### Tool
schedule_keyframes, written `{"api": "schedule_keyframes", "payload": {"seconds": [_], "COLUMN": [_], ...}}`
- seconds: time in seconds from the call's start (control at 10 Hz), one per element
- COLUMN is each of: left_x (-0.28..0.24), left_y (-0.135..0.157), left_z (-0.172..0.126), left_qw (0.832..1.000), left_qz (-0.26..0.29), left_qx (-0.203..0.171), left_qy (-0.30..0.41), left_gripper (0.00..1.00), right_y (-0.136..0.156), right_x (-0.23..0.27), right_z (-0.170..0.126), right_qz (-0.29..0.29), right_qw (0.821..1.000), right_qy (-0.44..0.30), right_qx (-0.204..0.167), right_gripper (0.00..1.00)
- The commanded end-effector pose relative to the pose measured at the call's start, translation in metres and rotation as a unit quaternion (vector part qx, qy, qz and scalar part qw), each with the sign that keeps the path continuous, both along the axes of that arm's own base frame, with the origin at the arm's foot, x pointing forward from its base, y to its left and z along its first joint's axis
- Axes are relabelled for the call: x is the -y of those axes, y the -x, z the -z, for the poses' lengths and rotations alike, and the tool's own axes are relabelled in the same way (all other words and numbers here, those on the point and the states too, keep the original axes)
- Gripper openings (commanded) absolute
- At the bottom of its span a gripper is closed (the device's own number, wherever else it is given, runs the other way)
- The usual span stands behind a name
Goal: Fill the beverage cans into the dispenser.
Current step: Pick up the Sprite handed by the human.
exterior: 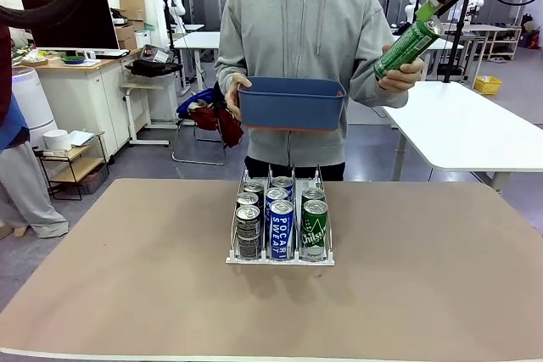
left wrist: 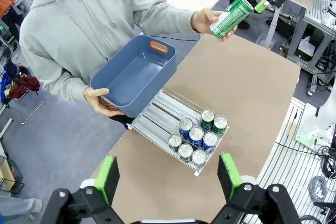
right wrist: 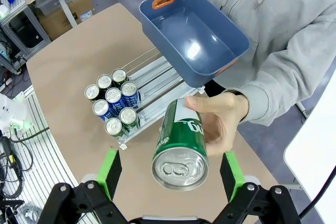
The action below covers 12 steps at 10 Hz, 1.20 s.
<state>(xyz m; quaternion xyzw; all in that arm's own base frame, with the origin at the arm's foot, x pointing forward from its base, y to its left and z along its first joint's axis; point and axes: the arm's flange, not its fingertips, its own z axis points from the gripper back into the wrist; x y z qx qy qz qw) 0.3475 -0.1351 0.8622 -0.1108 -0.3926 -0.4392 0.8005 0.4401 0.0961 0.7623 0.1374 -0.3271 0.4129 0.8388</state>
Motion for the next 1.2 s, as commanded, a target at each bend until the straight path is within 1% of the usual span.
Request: {"api": "schedule_keyframes", "payload": {"seconds": [0.0,0.4,0.6,0.7,0.9,1.1], "left_x": [-0.003,-0.003,-0.003,-0.003,-0.003,-0.003], "left_y": [0.003,0.003,0.003,0.003,0.003,0.003], "left_z": [0.002,0.002,0.002,0.002,0.002,0.002], "left_qw": [1.0,1.0,1.0,1.0,1.0,1.0], "left_qz": [0.003,0.003,0.003,0.003,0.003,0.003], "left_qx": [-0.003,-0.003,-0.003,-0.003,-0.003,-0.003], "left_qy": [0.003,0.003,0.003,0.003,0.003,0.003], "left_gripper": [1.0,1.0,1.0,1.0,1.0,1.0], "right_y": [-0.001,0.0,-0.001,-0.007,-0.007,-0.007], "right_x": [-0.001,0.0,0.004,0.004,0.005,0.003], "right_z": [0.0,0.0,0.012,0.017,0.024,0.034], "right_qz": [0.004,0.0,-0.028,-0.025,-0.02,-0.005], "right_qw": [1.0,1.0,0.999,0.999,0.999,0.999], "right_qy": [-0.002,0.0,0.014,0.007,0.01,0.012], "right_qx": [-0.002,0.0,-0.012,-0.019,-0.031,-0.03], "right_gripper": [1.0,1.0,1.0,1.0,1.0,1.0]}}
